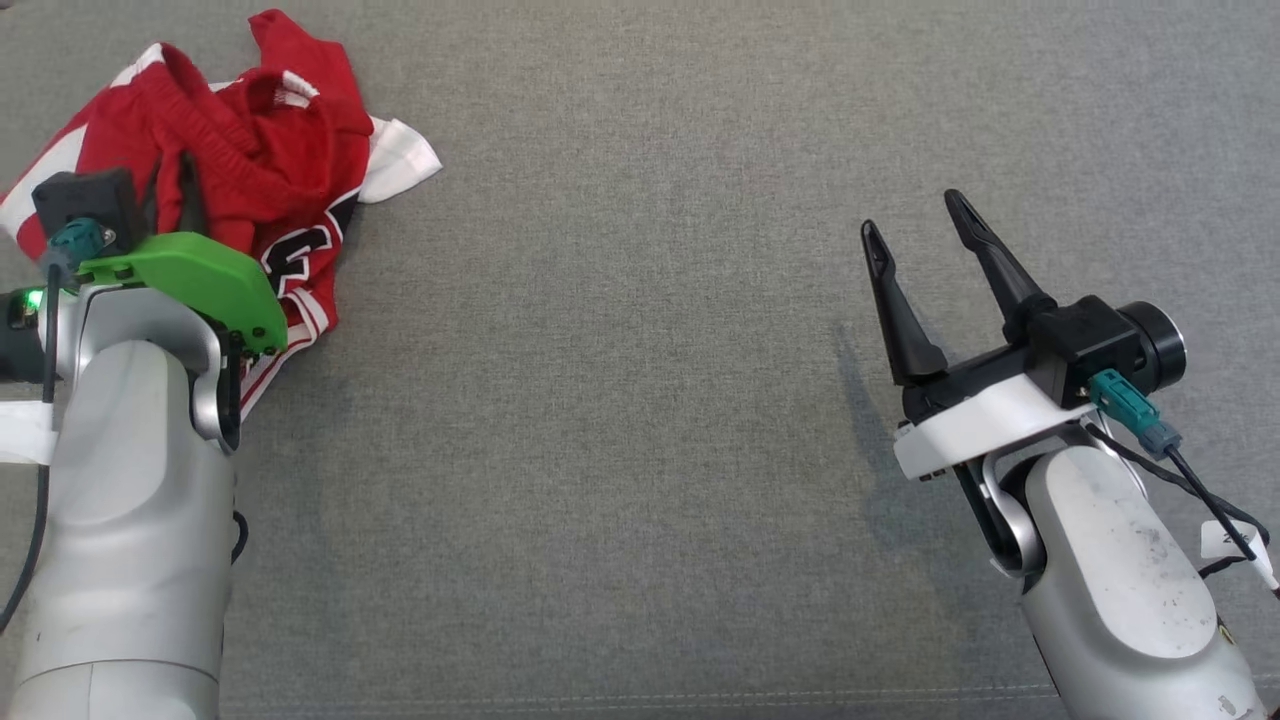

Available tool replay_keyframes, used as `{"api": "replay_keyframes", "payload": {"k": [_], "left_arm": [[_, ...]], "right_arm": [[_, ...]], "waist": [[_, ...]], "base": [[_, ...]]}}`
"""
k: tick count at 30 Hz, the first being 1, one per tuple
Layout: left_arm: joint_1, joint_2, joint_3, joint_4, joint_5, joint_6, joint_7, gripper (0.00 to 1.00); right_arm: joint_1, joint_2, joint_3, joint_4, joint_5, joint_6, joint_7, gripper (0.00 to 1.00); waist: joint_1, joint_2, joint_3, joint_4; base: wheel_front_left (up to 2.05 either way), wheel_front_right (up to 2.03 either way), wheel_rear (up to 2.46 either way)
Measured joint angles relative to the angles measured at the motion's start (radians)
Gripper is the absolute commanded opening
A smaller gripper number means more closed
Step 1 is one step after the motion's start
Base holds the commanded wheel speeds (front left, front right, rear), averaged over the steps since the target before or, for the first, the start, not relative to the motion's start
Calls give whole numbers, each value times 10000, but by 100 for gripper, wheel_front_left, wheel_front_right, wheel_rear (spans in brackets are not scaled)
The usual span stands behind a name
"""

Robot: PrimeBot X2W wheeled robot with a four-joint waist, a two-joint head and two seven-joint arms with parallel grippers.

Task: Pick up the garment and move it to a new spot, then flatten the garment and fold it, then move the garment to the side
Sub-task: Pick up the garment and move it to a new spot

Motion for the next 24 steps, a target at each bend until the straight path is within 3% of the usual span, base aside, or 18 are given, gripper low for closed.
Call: {"api": "replay_keyframes", "payload": {"k": [7, 17, 24], "left_arm": [[1, -249, -178, -671, -167, -276, -1045, 0], [1, -644, -1016, -1871, -207, -1085, -1083, 0], [192, -750, -2086, -2412, -336, -1323, -1085, 0]], "right_arm": [[140, 69, -35, 161, 111, -10, 0, 100], [770, 194, -132, 366, 316, -188, 0, 100], [1135, 257, -111, 414, 437, -263, 0, 100]], "waist": [[0, 0, -562, -11], [0, 0, -1479, -385], [0, 0, -1924, -1002]], "base": [[0, 0, 0], [0, 0, 0], [0, 0, 0]]}}
